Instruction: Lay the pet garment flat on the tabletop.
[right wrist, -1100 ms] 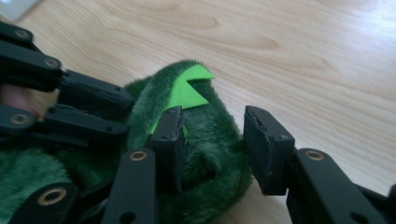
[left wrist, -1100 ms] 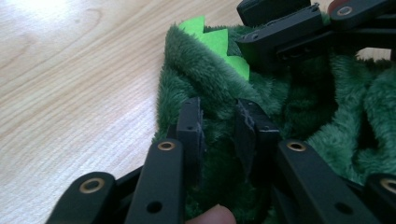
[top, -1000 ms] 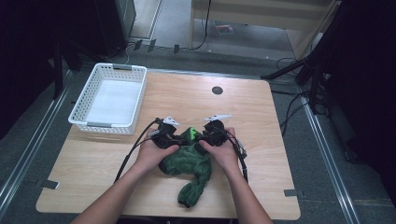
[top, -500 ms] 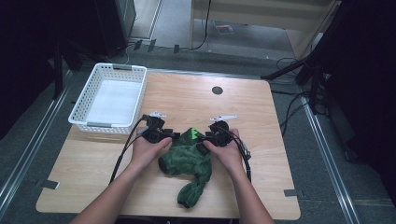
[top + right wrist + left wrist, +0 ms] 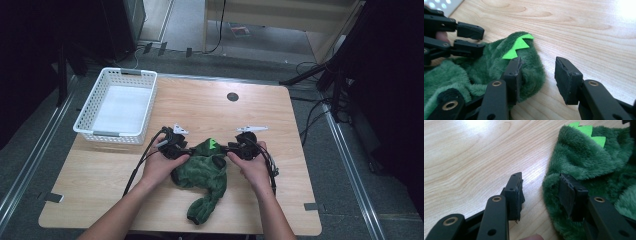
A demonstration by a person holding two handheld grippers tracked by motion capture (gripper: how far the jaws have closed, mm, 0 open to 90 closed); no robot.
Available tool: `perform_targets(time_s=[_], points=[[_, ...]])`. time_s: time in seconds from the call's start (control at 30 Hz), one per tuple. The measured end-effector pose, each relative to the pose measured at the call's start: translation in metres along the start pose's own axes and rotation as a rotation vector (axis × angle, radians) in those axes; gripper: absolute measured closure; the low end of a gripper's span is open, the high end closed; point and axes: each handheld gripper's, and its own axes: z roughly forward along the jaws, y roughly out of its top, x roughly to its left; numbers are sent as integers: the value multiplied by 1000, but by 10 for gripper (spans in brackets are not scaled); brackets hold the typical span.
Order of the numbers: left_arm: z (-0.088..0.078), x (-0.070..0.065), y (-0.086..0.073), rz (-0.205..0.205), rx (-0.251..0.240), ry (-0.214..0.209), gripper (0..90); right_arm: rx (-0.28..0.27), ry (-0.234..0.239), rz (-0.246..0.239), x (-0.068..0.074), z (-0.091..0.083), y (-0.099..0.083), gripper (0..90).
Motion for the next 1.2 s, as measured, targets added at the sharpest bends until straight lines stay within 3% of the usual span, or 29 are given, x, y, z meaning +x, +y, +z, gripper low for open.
perform_targets(time_s=[0.1,0.2,0.3,0.37,0.4,0.5,0.57,0.67,0.9,1.2], points=[[2,-8,1,55,0,31,573,32,-14,-30,2,6,-3,584],[3,-10,1,73,0,26,655,54,-20,-49,5,11,-6,647],[2,-12,0,100,1,-12,857,84,-20,-84,7,15,-10,804],[1,-10,-1,107,-1,-24,900,89,-25,-132,10,14,-12,871],[-1,-8,-1,92,-16,-38,900,81,-26,-137,10,13,-12,884],[-17,-1,1,36,-94,-60,900,0,-16,-139,9,1,-7,895],[-34,0,6,26,-166,-72,900,-57,-3,-147,11,-10,-3,896],[-65,-1,16,51,-258,-78,900,-157,13,-187,21,-32,8,896],[-136,-6,27,93,-435,-109,900,-359,32,-302,59,-81,29,896],[-212,-26,16,186,-563,-146,900,-531,69,-447,111,-148,34,896]])
